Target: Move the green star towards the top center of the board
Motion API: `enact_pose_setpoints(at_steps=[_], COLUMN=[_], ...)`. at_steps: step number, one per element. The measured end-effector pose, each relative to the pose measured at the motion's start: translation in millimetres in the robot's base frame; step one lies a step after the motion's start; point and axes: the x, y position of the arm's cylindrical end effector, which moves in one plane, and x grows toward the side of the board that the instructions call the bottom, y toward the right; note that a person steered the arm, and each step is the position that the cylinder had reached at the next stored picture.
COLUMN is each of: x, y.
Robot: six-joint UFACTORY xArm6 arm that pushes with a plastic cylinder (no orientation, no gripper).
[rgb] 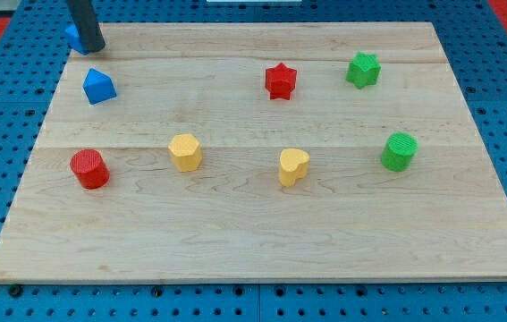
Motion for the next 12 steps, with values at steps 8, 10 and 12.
enact_pose_setpoints(at_steps=[8,10,12], x=[29,83,69], y=[521,527,425])
